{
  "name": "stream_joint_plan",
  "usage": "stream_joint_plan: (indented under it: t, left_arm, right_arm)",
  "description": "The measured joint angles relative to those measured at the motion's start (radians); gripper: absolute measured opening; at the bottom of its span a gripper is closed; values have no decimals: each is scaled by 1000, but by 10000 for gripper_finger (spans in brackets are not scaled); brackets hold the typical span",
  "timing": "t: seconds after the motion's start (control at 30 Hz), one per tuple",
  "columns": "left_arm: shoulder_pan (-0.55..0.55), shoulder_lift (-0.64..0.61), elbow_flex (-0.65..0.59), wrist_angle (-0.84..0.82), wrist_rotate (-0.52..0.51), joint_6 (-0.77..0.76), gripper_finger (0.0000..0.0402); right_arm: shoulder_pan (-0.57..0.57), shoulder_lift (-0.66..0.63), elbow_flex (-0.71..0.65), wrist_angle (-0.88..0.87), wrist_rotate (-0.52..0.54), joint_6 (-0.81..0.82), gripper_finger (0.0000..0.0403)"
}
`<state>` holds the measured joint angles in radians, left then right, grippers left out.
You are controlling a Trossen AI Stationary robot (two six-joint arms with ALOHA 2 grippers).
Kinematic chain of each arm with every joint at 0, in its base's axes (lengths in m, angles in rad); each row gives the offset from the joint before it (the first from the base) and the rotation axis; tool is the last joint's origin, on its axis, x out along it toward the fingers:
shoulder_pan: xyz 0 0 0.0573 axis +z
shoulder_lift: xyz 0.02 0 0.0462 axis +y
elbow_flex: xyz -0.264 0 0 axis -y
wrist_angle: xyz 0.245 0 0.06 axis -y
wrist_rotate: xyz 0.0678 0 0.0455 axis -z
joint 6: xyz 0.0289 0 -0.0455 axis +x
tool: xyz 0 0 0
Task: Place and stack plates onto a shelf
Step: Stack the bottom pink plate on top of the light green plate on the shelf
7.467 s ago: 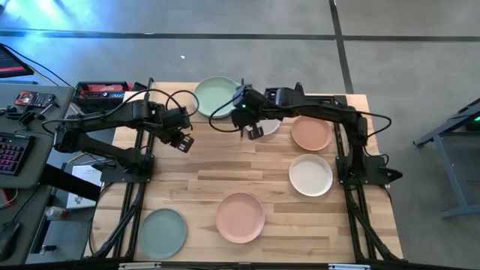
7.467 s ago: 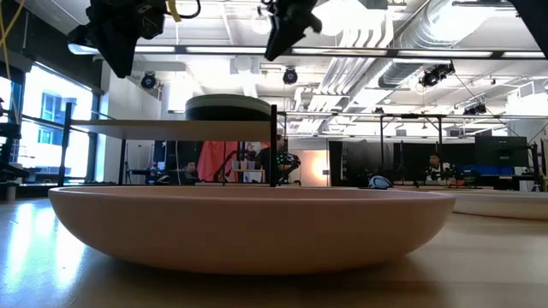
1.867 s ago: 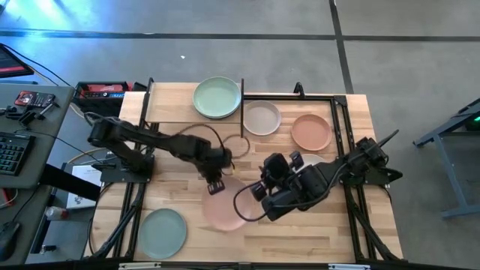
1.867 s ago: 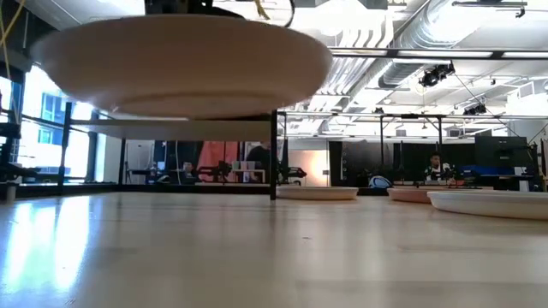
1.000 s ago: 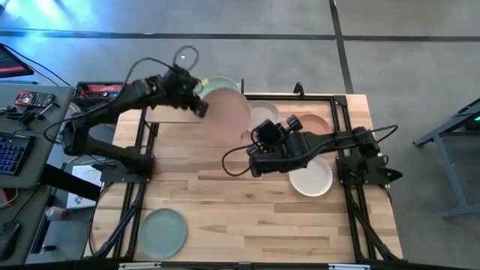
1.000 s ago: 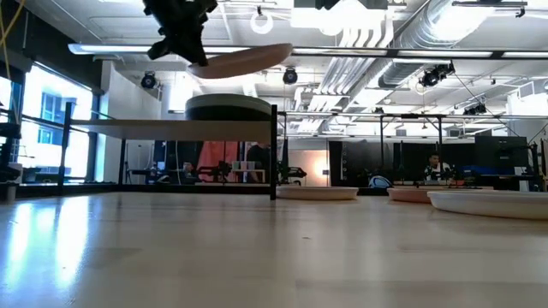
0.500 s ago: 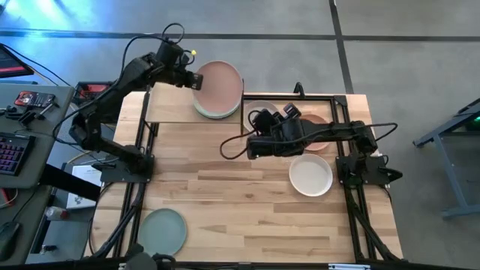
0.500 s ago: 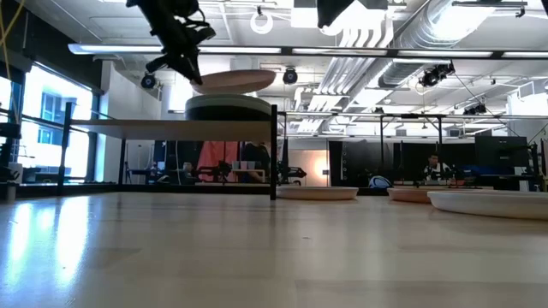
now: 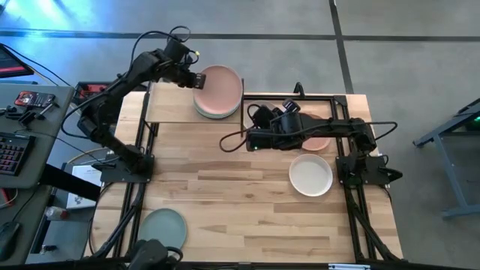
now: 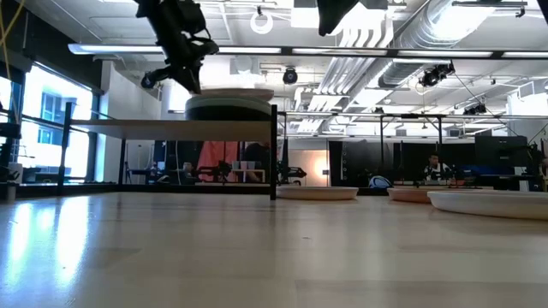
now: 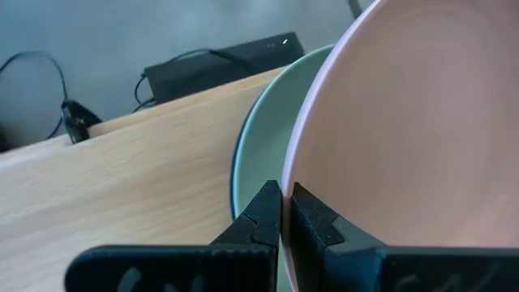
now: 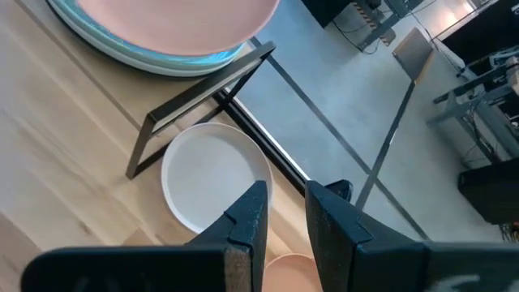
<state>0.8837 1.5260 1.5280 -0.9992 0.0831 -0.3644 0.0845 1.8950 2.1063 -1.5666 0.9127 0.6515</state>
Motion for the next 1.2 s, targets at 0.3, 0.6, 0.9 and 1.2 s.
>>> stream_joint_plan:
  t: [0.3, 0.6, 0.9, 1.2]
  left_arm:
    - [0, 19, 0, -1, -3, -27, 1]
    - [0, 18, 0, -7, -3, -49, 24]
    - [0, 18, 0, -23, -1, -52, 53]
    - [1, 15, 0, -32, 53, -52, 71]
  right_arm:
    - [0, 0, 0, -4, 3, -34, 67]
    - [0, 0, 0, -5, 3, -60, 67]
    - [0, 0, 0, -4, 4, -77, 67]
    - [-6, 0, 0, -5, 27, -95, 67]
